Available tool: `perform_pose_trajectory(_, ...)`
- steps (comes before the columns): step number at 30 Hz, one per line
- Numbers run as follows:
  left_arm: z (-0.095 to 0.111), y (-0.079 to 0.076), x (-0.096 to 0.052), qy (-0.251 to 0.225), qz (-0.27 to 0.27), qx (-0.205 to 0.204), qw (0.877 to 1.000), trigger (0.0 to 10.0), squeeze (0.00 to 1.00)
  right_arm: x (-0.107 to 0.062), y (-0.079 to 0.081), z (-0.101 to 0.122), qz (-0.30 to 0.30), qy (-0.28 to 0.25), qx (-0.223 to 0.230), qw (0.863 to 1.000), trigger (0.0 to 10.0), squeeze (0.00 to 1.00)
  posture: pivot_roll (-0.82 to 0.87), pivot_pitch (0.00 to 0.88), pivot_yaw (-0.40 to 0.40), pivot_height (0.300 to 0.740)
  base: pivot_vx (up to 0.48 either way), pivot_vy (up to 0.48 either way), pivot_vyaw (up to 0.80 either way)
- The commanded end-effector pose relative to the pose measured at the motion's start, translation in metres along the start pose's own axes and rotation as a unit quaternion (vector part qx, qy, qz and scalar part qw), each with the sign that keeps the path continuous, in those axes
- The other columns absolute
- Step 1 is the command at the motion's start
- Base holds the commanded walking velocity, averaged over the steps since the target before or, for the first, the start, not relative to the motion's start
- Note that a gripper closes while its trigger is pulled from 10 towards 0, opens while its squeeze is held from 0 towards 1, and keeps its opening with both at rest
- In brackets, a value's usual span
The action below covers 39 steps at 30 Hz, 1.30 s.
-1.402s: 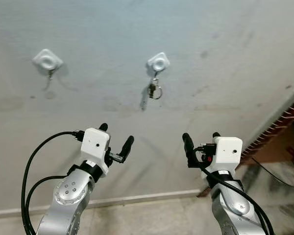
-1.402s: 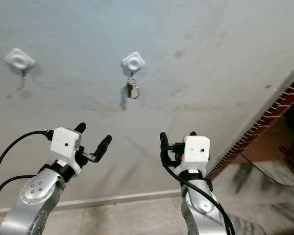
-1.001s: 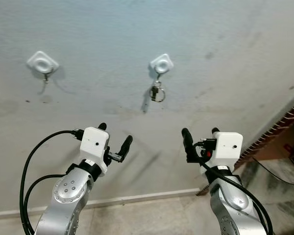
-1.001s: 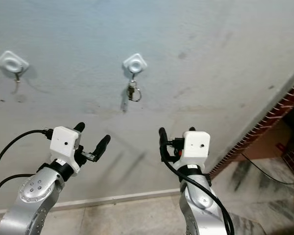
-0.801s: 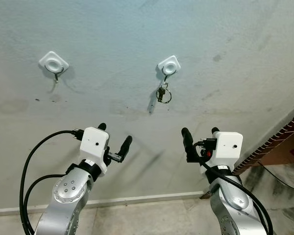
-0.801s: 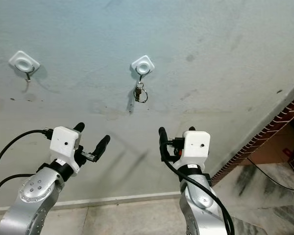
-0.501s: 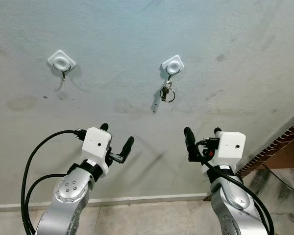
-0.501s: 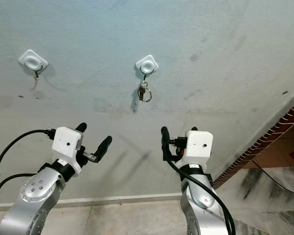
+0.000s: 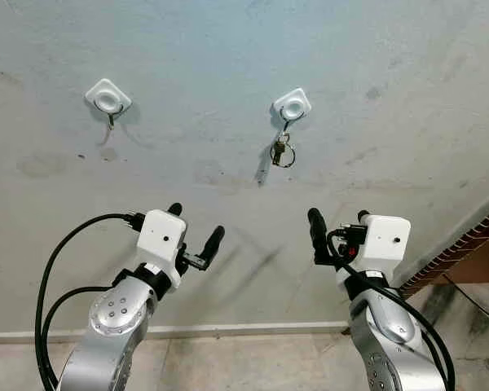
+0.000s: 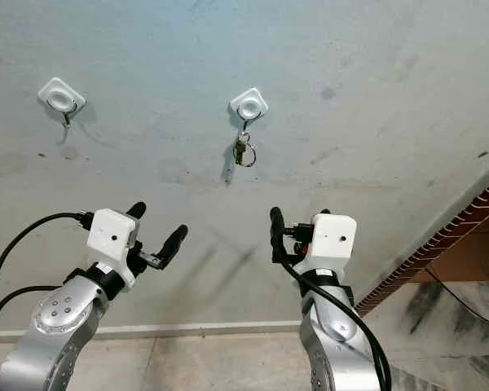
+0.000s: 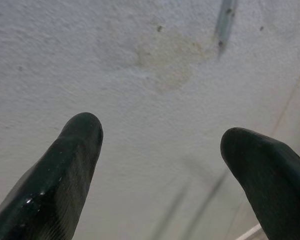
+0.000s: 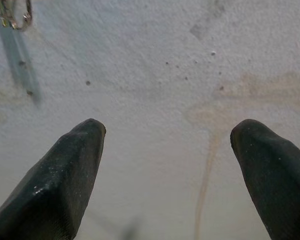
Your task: Hang keys on a hook
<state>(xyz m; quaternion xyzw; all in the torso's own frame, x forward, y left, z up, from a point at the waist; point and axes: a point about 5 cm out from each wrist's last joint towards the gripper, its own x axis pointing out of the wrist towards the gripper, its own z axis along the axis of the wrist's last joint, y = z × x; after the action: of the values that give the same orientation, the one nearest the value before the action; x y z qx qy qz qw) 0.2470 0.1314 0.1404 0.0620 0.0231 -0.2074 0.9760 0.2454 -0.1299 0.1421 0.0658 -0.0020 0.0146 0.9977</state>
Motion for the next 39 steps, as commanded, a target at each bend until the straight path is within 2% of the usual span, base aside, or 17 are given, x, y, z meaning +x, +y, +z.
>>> perform_pose_trajectory(1, 0.0013, -0.0022, -0.0002, 0.0, -0.01, -0.003, 1.0, 10.0, 0.0, 0.0007, -0.002, -0.0033, -0.008, 0.006, 0.007, 1.0, 10.0, 0.0, 0.15, 0.076, -0.096, 0.74, -0.307, -0.255, 0.0)
perform_pose_trajectory(20, 0.0014, -0.0027, 0.0016, -0.004, -0.016, -0.007, 1.0, 10.0, 0.0, 0.0027, -0.0032, -0.0052, -0.005, 0.008, 0.006, 1.0, 10.0, 0.0, 0.15, 0.059, -0.097, 0.74, -0.353, -0.277, 0.0)
perform_pose_trajectory(27, 0.0, -0.001, 0.0014, -0.002, -0.018, -0.03, 0.999, 10.0, 0.0, 0.0038, -0.0034, -0.0055, -0.004, 0.007, 0.005, 1.0, 10.0, 0.0, 0.16, 0.059, -0.099, 0.74, 0.0, 0.0, 0.0)
perform_pose_trajectory(39, -0.0044, 0.0015, 0.0022, 0.01, -0.018, -0.057, 0.998, 10.0, 0.0, 0.0052, -0.0024, -0.0075, 0.0, 0.007, 0.009, 1.0, 10.0, 0.0, 0.16, 0.055, -0.1, 0.74, 0.0, 0.48, 0.0)
